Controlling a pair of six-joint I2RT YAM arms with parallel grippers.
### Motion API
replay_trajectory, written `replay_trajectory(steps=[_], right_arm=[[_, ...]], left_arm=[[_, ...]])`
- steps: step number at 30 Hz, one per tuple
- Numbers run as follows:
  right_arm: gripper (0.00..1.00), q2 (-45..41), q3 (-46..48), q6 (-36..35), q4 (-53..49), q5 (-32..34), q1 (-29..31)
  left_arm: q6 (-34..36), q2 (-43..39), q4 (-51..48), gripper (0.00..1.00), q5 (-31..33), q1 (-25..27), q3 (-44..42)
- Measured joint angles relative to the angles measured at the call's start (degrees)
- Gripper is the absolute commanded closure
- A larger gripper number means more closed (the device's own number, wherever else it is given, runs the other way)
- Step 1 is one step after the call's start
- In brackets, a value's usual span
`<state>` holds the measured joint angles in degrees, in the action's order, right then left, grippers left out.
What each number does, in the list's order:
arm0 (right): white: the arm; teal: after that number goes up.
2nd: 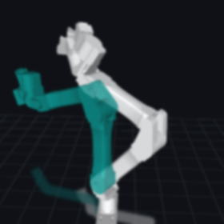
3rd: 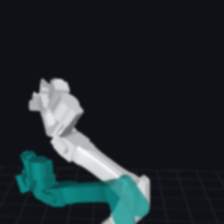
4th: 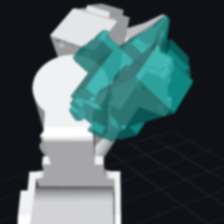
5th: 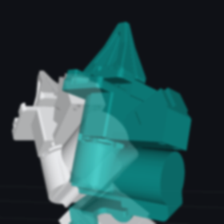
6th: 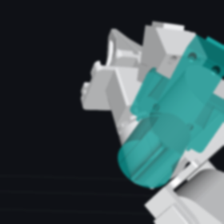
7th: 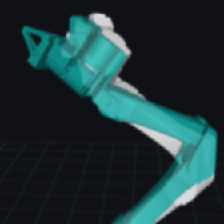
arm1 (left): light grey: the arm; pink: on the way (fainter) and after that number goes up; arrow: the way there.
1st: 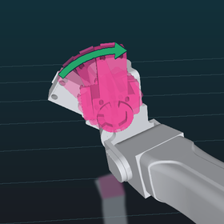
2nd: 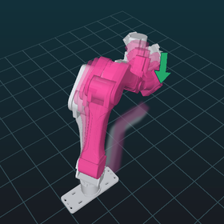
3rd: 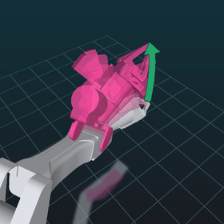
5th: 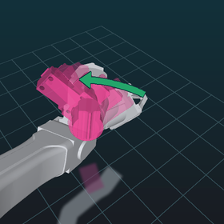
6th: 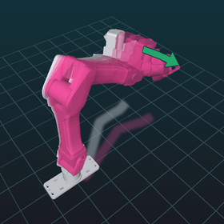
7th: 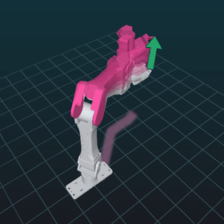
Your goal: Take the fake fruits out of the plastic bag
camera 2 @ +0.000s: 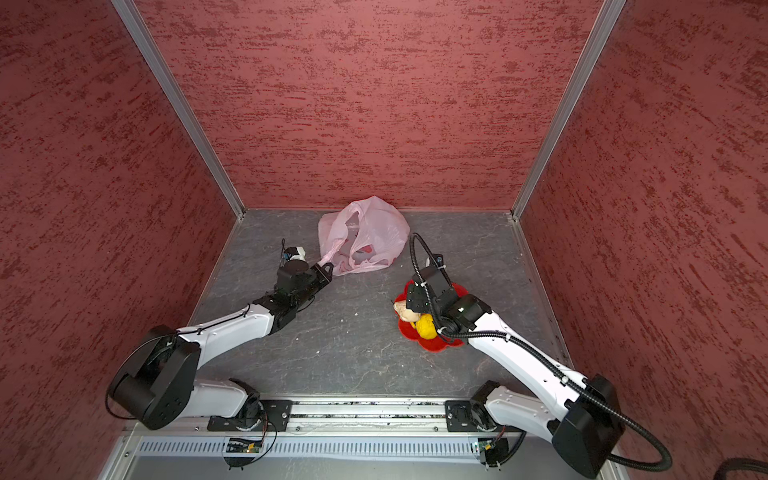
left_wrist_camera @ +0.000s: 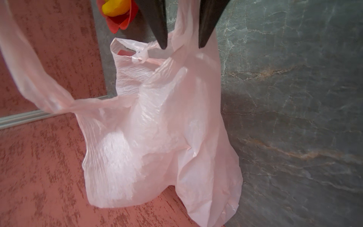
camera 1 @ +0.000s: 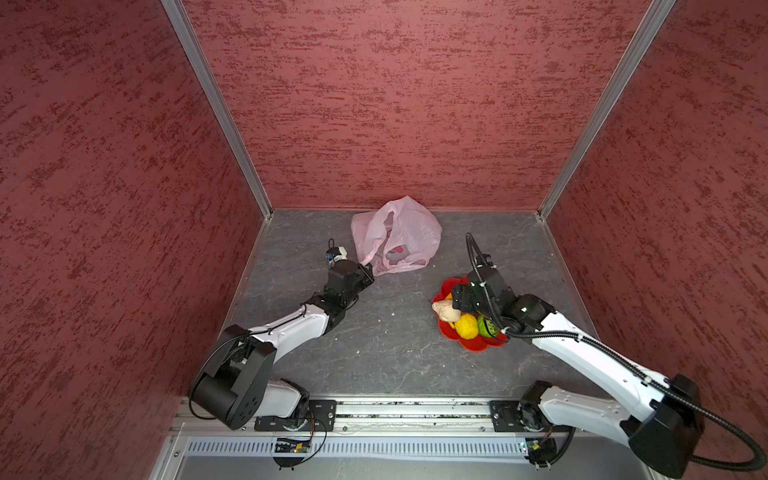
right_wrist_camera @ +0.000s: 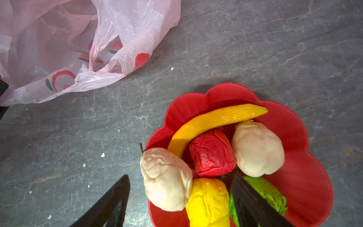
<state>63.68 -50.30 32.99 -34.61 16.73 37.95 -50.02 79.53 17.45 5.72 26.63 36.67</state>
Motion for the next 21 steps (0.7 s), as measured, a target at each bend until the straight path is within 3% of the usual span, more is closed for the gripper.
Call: replay_trajectory(steps=[5,10,21], right_arm=[[0.16,0.15,0.00,0.00,0.85,-0.20,-0.31],[0.15,0.39,0.00,-0.04,2.27,-1.33,-0.37],[0.15,2.89,-3.52,-1.95,3.04,-3.26,-0.63]], left_arm=[[1.01,-0.98,-0.96,0.25,-1.42,-0.02,0.59],[2.40,-7.76,-4.35,0.01,-1.79,0.07,0.28],[6.01,-33.09,-16.81,0.00,-0.76,1.66,-3.37]])
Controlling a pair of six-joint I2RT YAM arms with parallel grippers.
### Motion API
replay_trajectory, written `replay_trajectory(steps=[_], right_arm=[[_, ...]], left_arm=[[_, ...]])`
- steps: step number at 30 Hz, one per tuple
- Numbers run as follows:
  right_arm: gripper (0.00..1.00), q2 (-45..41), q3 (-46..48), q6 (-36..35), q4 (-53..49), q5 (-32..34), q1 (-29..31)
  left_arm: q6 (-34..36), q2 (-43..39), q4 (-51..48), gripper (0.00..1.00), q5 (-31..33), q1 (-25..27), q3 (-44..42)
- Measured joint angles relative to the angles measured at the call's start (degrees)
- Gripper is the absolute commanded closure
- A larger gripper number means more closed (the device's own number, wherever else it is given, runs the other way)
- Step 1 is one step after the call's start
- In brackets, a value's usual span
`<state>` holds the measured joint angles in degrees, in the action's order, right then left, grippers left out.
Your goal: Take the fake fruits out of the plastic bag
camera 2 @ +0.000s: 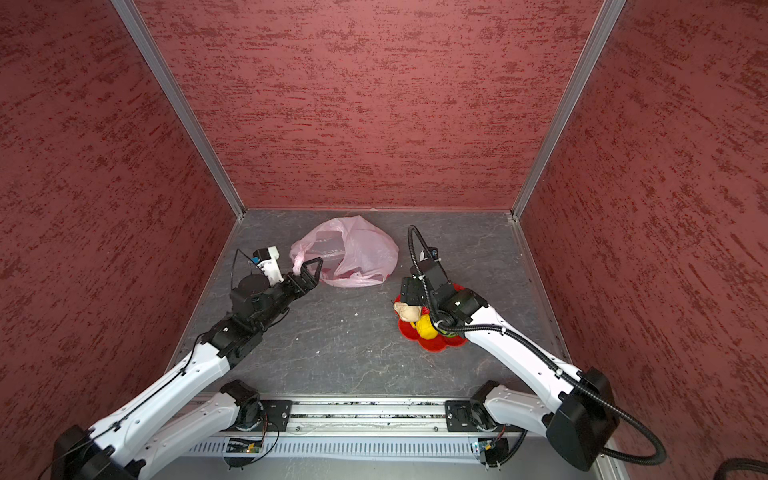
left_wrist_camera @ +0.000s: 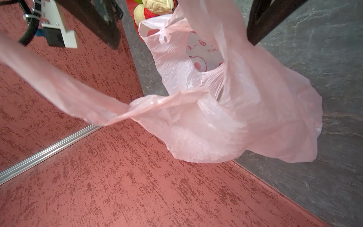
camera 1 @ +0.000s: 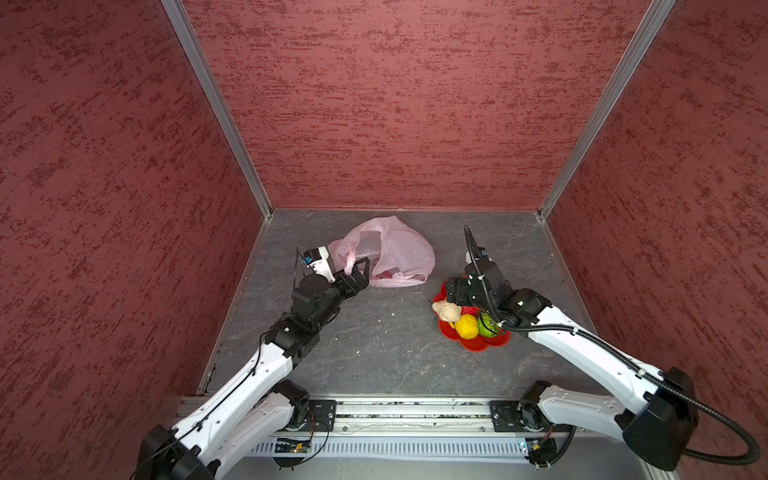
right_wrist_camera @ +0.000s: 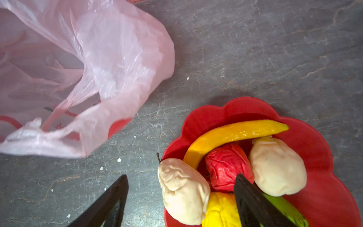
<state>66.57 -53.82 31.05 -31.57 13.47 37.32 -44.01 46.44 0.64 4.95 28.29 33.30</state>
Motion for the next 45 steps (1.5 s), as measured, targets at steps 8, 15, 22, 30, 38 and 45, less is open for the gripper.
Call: replay_trajectory(steps=[8,15,22,30,38,45], right_arm=[[0.15,0.42,-1.53,-0.59,0.00,-0.37,-0.09],[0.14,0.61,-1.53,-1.05,-0.04,-0.35,-0.42],[0.14,0.98,-1.53,-1.73,0.00,-0.35,-1.84],[0.14,3.93,-1.53,-3.06,0.39,-1.07,-4.33],[0.13,4.68,-1.53,-4.09,0.70,-1.66,-5.38],[0.13,3.52,-1.51,-4.09,1.36,-1.97,-5.55]], left_arm=[[1.46,-6.58,-7.23,0.06,0.52,0.00,-1.40],[2.32,1.88,-5.68,0.12,-0.11,-0.57,-1.73],[3.21,16.24,-1.03,0.12,-3.76,-2.86,0.94],[4.76,31.95,4.33,0.08,-9.49,-5.60,11.23],[8.74,38.88,-4.24,0.00,-14.47,-6.60,22.34],[13.62,39.01,-15.93,0.00,-17.22,-7.13,24.85]])
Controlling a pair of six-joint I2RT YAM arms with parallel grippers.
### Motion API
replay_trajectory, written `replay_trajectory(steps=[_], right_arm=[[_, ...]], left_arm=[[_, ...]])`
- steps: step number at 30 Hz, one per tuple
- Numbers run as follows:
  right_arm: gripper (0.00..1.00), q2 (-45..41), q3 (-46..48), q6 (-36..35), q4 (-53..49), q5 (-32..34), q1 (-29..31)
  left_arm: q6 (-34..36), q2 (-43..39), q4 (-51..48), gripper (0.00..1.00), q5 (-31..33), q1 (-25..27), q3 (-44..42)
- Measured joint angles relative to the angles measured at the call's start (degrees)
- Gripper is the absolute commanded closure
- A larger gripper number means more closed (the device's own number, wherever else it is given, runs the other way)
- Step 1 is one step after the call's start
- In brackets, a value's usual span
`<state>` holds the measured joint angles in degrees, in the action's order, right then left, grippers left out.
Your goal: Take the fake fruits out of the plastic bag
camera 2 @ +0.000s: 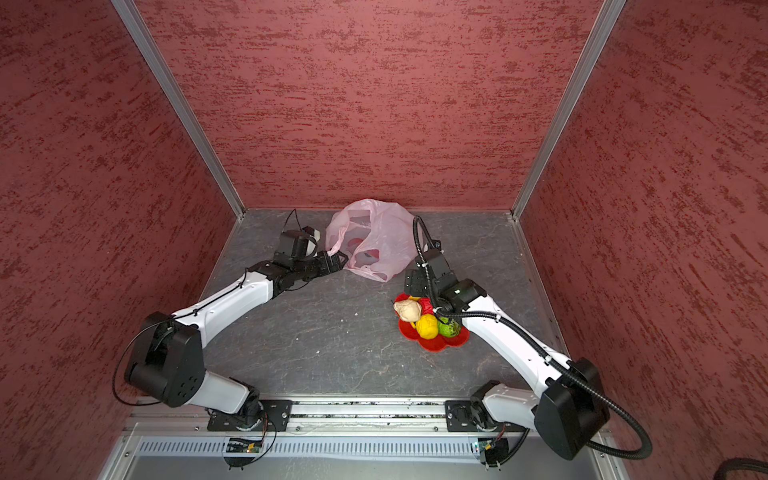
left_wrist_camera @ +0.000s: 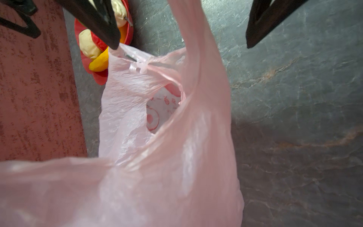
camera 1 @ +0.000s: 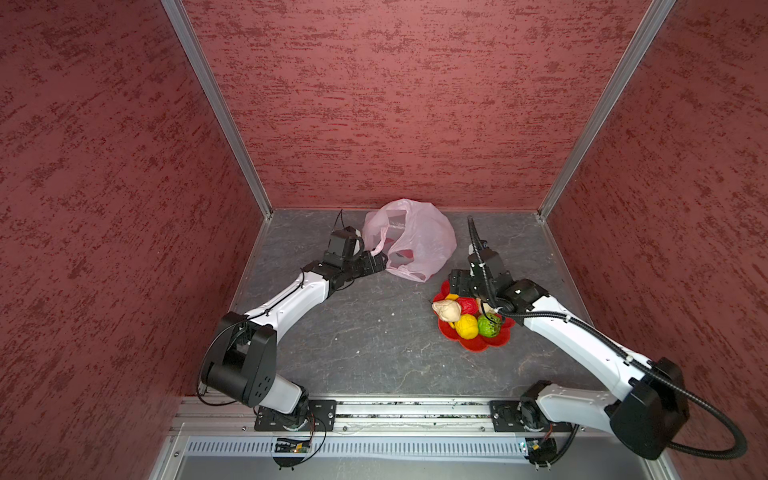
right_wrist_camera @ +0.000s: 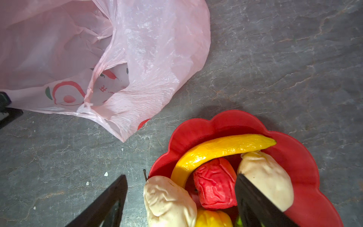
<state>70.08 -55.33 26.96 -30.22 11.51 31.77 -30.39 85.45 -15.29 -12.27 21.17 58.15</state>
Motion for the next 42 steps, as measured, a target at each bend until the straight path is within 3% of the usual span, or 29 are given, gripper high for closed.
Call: replay_trajectory(steps=[16,21,26,31,35,38,42], right_arm=[[0.13,-4.00,1.62,0.68,0.83,-1.05,-0.11],[0.13,-5.51,1.66,1.05,0.81,-1.03,-0.13],[0.16,-7.17,2.16,1.51,-0.11,-1.11,-1.60],[0.32,-7.06,2.16,2.01,-3.52,-1.64,-5.22],[0.54,-7.08,2.19,3.34,-6.54,-2.36,-8.83],[0.63,-7.63,2.62,4.44,-7.67,-2.75,-11.34],[0.66,-9.20,4.17,5.90,-9.14,-3.06,-14.47]], left_arm=[[8.55,-12.52,-10.01,0.00,-10.62,0.04,-0.72],[8.37,-15.43,-10.75,0.00,-10.91,-0.02,-0.74],[8.04,-22.40,-10.71,0.00,-6.78,-0.09,-0.83],[7.74,-29.77,-10.56,0.03,-1.11,-0.57,-1.57],[6.67,-32.26,-10.01,0.12,-0.87,-0.59,-3.61],[5.77,-29.97,-9.49,0.15,-1.95,0.83,-4.92],[6.40,-22.47,-9.35,0.15,-2.73,7.32,-3.28]])
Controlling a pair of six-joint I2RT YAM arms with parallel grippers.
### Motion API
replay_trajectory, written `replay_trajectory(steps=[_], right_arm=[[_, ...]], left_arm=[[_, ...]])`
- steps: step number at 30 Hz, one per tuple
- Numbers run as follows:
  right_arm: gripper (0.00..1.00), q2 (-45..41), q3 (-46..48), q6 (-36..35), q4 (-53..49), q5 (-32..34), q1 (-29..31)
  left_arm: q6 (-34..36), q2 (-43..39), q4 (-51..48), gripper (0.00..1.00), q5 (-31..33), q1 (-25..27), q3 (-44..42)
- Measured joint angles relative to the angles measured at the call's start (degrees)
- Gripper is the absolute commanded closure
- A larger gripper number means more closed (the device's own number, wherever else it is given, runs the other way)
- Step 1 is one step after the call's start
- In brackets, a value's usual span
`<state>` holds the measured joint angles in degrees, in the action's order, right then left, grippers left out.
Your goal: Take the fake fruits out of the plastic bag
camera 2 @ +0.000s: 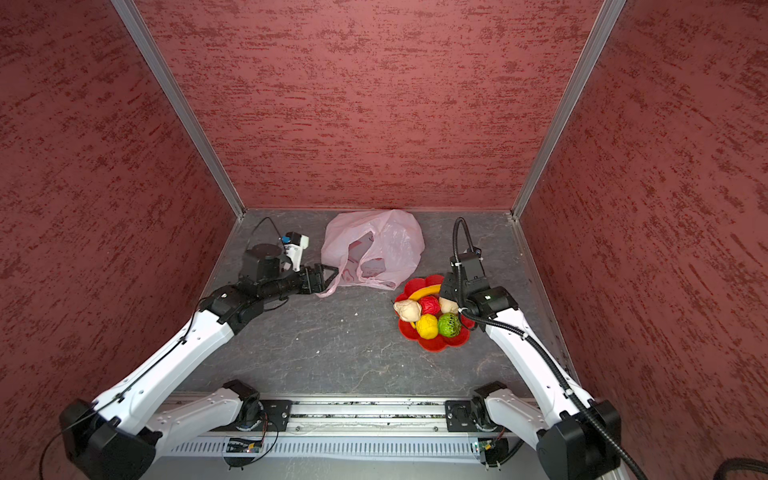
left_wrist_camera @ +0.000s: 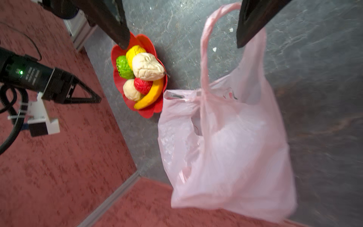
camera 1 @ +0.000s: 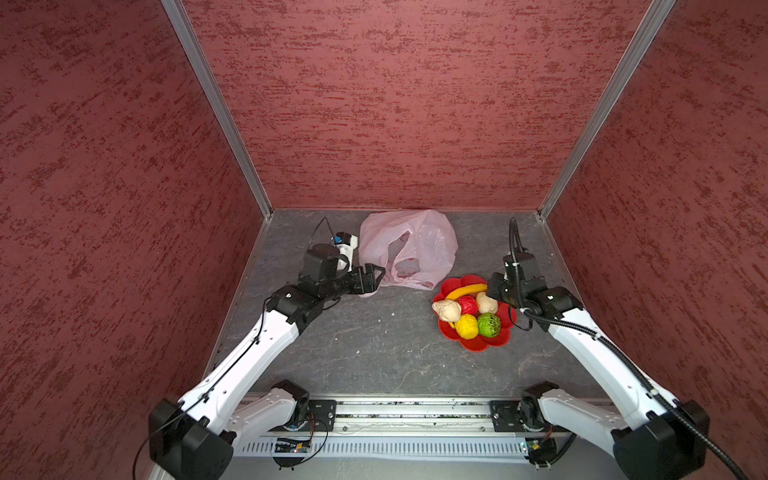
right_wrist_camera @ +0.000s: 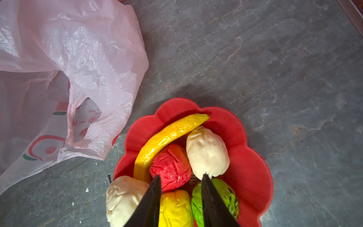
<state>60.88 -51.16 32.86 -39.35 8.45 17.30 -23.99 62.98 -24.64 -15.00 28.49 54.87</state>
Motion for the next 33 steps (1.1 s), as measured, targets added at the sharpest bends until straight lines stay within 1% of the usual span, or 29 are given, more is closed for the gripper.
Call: replay_trajectory(steps=[4,6,8,13,16,19,24,29,33], right_arm=[[0.67,-0.46,2.34,0.92,-0.11,-1.05,-4.35],[0.67,-0.46,3.65,1.25,-0.13,-1.75,-6.29],[0.67,-0.46,4.74,1.33,-0.07,-2.21,-8.09],[0.67,0.15,5.35,1.44,0.57,-3.06,-11.15],[0.67,1.29,5.38,1.42,1.16,-3.28,-12.28],[0.67,2.43,5.75,1.42,1.92,-3.30,-12.98],[0.67,3.23,6.32,1.42,2.27,-3.30,-13.99],[0.66,4.15,6.34,1.42,2.45,-3.15,-14.58],[0.66,5.25,6.67,1.42,2.86,-3.02,-15.63]], left_arm=[[2.45,8.59,0.28,0.13,-1.75,6.78,6.75],[3.65,13.18,0.96,0.13,-3.39,9.14,11.37],[4.79,19.50,2.40,0.14,-4.85,11.06,17.22],[6.14,37.00,5.18,0.20,-7.52,12.09,28.68],[6.78,46.66,5.33,0.22,-7.04,12.09,33.33],[6.88,53.57,5.25,0.24,-5.31,11.87,36.30],[5.77,58.51,6.03,0.26,-1.79,10.01,37.51],[3.61,59.74,8.37,0.27,1.14,5.05,37.48],[2.25,59.74,10.12,0.27,2.25,0.98,37.44]])
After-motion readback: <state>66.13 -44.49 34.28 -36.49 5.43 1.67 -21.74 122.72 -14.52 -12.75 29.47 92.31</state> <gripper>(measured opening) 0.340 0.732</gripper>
